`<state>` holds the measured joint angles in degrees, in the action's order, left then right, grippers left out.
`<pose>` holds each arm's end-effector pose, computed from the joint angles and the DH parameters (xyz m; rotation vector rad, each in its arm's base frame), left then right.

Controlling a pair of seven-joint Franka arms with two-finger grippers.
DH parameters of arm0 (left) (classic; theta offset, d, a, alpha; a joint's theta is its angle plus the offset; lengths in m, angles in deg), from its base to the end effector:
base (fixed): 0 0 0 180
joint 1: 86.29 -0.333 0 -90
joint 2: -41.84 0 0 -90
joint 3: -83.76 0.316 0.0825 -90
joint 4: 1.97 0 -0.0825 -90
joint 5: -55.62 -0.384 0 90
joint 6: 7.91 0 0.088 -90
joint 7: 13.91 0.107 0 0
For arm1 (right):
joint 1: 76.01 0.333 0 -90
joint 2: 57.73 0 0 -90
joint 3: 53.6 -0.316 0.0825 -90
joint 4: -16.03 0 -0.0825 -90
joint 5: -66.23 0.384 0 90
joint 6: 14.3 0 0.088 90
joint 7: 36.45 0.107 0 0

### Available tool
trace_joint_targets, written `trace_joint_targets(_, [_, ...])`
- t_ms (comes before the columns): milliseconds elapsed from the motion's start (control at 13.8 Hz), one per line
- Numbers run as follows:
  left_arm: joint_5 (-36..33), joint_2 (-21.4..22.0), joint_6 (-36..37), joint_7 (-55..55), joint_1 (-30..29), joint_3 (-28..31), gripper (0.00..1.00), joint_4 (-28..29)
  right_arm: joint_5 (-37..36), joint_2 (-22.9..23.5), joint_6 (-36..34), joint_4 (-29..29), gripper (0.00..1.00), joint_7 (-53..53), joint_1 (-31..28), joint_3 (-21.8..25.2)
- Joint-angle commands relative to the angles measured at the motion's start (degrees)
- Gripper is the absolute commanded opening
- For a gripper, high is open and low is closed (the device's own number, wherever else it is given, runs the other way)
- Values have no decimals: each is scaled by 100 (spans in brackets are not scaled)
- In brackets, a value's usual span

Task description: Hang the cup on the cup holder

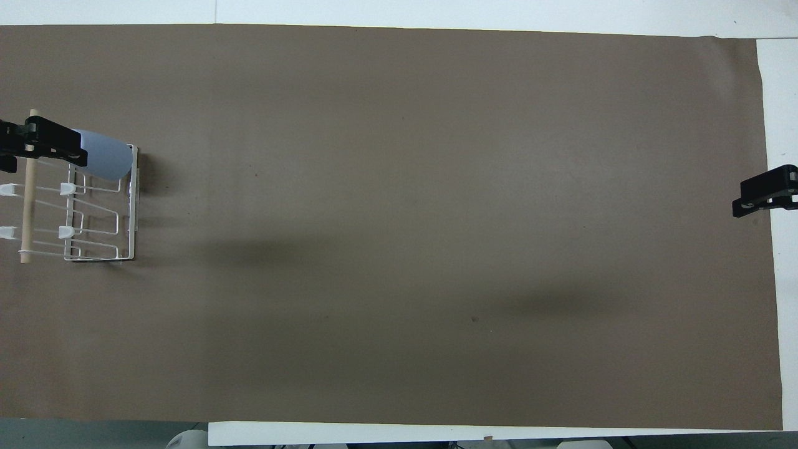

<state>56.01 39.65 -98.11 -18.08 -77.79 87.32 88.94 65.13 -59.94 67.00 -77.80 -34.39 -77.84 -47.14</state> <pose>0.5627 -0.0500 0.5960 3.1401 -0.0208 -0.0797 0.5179 -0.0789 0.6024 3.1109 -0.2829 -0.2833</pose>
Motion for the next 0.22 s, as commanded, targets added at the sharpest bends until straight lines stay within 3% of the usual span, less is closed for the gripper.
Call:
trace_joint_targets(0, [93,211,11,336,-14,30,100,172,-48,-122,8,-135,99,-109,-19,-14])
trace_joint_targets(145, [93,211,2,373,-14,30,100,138,-48,-122,8,-135,99,-109,-19,-14])
